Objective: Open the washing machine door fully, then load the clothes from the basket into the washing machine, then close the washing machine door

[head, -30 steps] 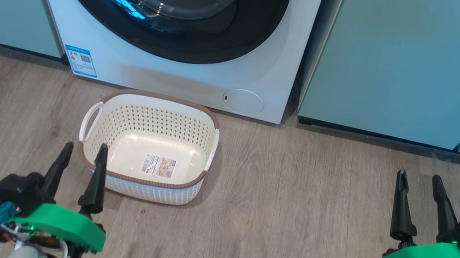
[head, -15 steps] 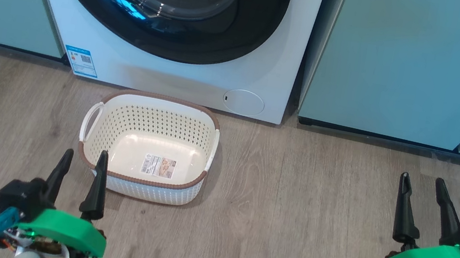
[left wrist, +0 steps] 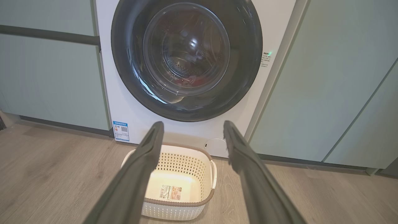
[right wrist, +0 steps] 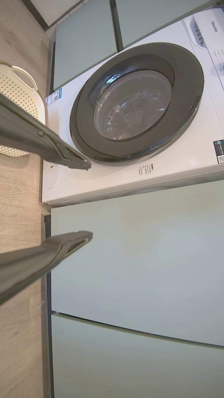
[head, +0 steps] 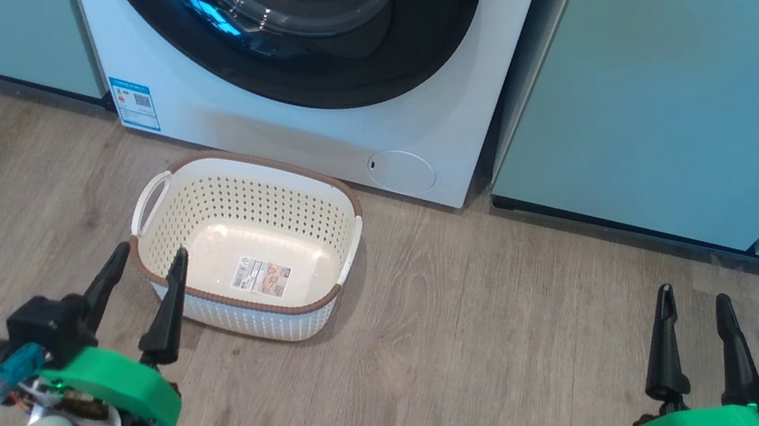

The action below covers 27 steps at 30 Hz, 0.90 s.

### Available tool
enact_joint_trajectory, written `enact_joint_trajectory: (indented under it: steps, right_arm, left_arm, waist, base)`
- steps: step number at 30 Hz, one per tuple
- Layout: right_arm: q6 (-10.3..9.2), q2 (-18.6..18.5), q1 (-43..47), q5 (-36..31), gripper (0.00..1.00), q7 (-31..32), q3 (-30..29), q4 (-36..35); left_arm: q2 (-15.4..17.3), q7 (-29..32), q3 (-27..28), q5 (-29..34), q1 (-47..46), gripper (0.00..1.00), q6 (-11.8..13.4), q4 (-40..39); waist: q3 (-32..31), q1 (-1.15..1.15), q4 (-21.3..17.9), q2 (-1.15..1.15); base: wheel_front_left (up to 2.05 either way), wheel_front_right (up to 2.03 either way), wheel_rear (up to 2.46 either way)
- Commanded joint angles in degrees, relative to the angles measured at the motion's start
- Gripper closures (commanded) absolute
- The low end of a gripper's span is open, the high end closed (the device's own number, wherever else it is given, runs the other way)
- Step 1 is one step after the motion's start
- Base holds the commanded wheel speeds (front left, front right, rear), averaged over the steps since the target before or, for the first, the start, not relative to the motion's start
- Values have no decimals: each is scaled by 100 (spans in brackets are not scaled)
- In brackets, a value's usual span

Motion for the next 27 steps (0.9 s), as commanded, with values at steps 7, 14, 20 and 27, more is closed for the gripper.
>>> enact_joint_trajectory:
  steps: [7, 14, 20, 27]
  right_arm:
    - [-1, -14, -112, -16, 0, -38, 180, -126]
    - [0, 0, 1, 0, 100, 0, 37, 51]
    - [1, 17, 60, 157, 100, 71, 13, 383]
    - [1, 15, 51, 607, 100, 186, 20, 349]
  left_arm:
    - [63, -56, 162, -157, -81, 0, -74, -70]
    - [1, 0, 2, -295, 108, 100, -131, 137]
    - [-21, 85, 18, -457, 182, 100, -137, 462]
    - [-16, 198, 67, -880, 137, 100, -163, 463]
  waist:
    - [-27, 0, 8, 0]
    - [-24, 0, 26, 0]
    - [-20, 0, 22, 0]
    - [-9, 0, 3, 0]
  base:
    - [0, 0, 0]
    - [0, 0, 0]
    - [0, 0, 0]
    - [0, 0, 0]
